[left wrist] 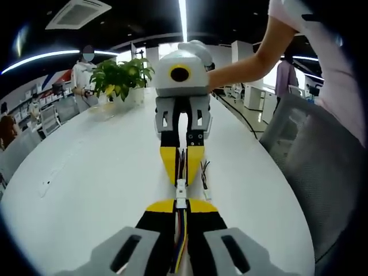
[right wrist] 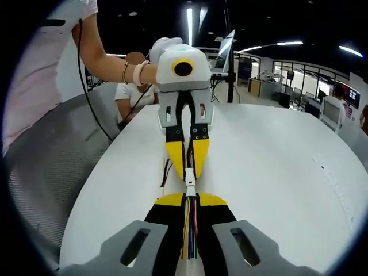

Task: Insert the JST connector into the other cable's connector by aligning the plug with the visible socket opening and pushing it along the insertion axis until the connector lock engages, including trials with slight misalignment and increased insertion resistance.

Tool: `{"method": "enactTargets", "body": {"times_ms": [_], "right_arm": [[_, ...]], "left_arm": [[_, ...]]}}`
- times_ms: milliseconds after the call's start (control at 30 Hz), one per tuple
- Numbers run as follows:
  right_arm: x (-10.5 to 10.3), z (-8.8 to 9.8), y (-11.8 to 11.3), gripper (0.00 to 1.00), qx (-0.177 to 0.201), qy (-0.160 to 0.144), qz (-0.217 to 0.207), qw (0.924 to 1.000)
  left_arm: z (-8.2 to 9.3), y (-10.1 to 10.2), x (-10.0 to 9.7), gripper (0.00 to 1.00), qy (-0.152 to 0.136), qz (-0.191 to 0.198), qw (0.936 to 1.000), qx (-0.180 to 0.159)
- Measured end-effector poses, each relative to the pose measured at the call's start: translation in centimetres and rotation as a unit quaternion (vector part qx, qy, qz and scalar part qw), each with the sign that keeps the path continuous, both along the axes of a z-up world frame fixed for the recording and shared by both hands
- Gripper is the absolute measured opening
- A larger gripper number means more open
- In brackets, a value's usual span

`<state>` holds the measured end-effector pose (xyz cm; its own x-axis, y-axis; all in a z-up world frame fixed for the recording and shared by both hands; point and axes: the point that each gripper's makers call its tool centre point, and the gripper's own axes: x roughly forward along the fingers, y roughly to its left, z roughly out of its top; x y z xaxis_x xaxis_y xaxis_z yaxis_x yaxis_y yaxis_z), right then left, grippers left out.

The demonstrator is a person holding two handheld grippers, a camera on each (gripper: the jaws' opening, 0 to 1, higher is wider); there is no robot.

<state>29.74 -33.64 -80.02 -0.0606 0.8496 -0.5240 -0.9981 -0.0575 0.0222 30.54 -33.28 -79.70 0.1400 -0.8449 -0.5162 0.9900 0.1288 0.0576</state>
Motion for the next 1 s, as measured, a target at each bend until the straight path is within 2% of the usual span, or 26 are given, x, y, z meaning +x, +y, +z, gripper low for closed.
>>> {"method": "enactTargets", "body": {"times_ms": [167,367,433,600,833,1000], "right_arm": [[0.0,0.1,0.1,0.03,0.004,0.001,-0.002,1.0000],[-0.6,0.8,0.5,0.03,0.023,0.003,0.014,0.9996],[-0.7,0.6,0.6,0.02,0.018,-0.007,0.020,0.9996],[-0.6,0.9,0.3,0.02,0.031,0.001,0.015,0.9994],[-0.5,1.8,0.2,0.02,0.057,0.017,-0.001,0.9982],[-0.4,2.6,0.3,0.02,0.091,0.044,-0.023,0.9946]], "left_arm": [[0.2,0.0,0.0,0.00,-0.007,-0.002,1.0000,-0.001],[0.2,-0.2,-0.4,0.00,-0.021,-0.023,0.9995,-0.003],[0.1,-0.2,-0.2,0.00,-0.028,-0.027,0.9993,0.001],[0.2,-0.3,0.0,0.00,-0.023,-0.021,0.9995,-0.006],[1.1,-0.2,0.6,0.00,-0.005,-0.007,0.9993,-0.037],[1.4,0.4,1.3,0.00,0.009,0.004,0.9980,-0.063]]}}
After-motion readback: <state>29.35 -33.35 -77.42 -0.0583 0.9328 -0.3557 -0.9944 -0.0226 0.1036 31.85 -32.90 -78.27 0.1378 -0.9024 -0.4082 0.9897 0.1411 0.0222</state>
